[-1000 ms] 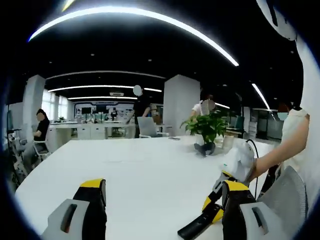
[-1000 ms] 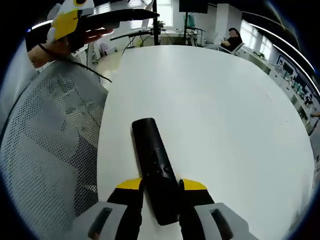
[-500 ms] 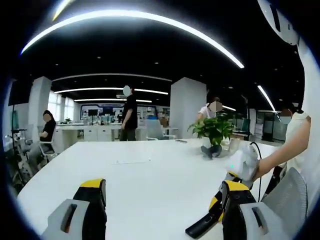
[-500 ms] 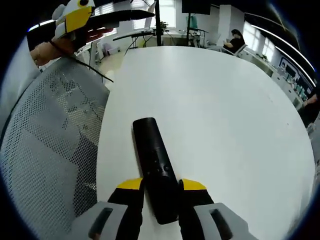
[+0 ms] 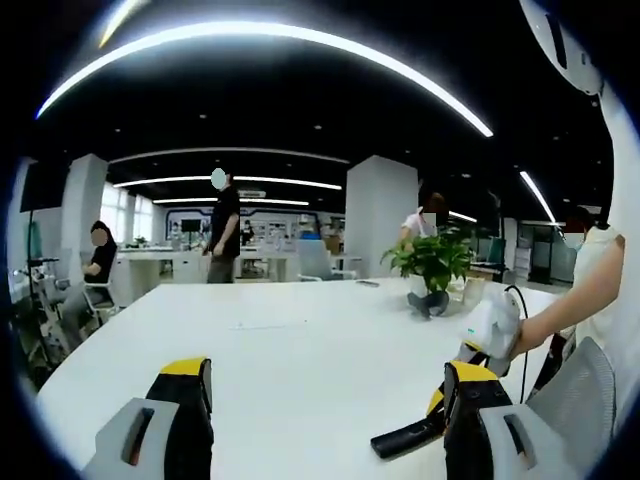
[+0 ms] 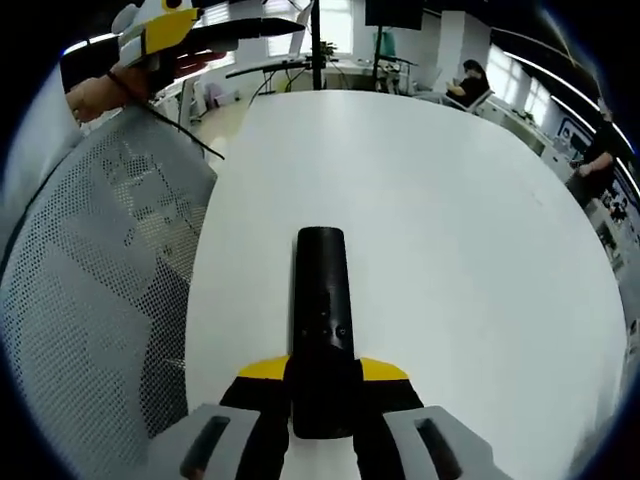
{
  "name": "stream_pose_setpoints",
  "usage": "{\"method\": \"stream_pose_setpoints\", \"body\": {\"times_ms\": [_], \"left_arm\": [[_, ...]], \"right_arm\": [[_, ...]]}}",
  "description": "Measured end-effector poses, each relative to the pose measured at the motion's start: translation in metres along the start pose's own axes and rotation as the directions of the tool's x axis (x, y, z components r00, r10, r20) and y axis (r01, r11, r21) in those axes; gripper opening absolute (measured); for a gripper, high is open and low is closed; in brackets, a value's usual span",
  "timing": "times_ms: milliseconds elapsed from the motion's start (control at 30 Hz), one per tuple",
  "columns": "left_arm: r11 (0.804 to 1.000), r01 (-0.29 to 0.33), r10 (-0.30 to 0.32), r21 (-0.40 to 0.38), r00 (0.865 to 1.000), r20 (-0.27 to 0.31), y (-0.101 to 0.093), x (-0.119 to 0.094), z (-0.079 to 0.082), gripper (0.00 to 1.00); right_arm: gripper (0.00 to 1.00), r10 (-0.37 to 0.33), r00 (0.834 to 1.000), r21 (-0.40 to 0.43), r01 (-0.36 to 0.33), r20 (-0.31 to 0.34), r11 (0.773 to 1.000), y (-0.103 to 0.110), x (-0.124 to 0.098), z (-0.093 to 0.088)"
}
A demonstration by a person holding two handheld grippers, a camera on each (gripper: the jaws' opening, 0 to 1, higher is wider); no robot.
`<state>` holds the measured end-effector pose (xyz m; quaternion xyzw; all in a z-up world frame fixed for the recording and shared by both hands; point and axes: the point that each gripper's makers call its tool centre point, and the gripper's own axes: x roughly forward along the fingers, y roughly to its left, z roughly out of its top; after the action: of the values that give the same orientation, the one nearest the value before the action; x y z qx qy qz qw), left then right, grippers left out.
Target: Press the specified remote control buttons in sequence, fully releasing each button before pressing the next.
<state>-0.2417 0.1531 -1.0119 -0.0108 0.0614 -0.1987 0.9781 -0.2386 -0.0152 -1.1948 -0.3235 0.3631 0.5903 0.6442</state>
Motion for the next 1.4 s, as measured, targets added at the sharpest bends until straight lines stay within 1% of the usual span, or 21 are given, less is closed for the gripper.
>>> {"method": "stream_pose_setpoints", "body": {"times_ms": [167,367,600,733,1100,1400], "left_arm": [[1.0,0.001,-0.001,0.007,1.0,-0.008,0.006,-0.003,-0.005,1.0],[1.0,-0.003,0.003,-0.003,1.0,-0.007,0.007,-0.006,-0.006,0.99],[1.0,-0.002,0.002,-0.006,1.0,-0.013,0.01,-0.008,-0.011,0.99],[1.0,-0.004,0.004,-0.008,1.0,-0.016,0.005,-0.006,-0.008,0.99],[1.0,-0.008,0.007,-0.022,1.0,-0.022,0.003,-0.006,-0.008,0.99],[1.0,-0.008,0.007,-0.028,1.0,-0.028,0.007,-0.007,-0.014,0.99]], "right_arm": [[0.21,0.001,1.0,-0.015,-0.001,-0.008,1.0,-0.007,0.0,0.0],[0.21,0.003,1.0,-0.037,-0.004,-0.029,0.999,-0.02,0.0,0.0],[0.21,0.006,0.999,-0.035,-0.008,-0.045,0.999,-0.041,-0.001,-0.002],[0.21,0.007,0.999,-0.034,-0.009,-0.053,0.999,-0.053,-0.001,-0.004],[0.21,0.007,0.997,-0.047,-0.011,-0.081,0.999,-0.082,-0.001,-0.004],[0.21,0.012,0.995,-0.064,-0.019,-0.101,0.998,-0.096,0.001,-0.002]]}}
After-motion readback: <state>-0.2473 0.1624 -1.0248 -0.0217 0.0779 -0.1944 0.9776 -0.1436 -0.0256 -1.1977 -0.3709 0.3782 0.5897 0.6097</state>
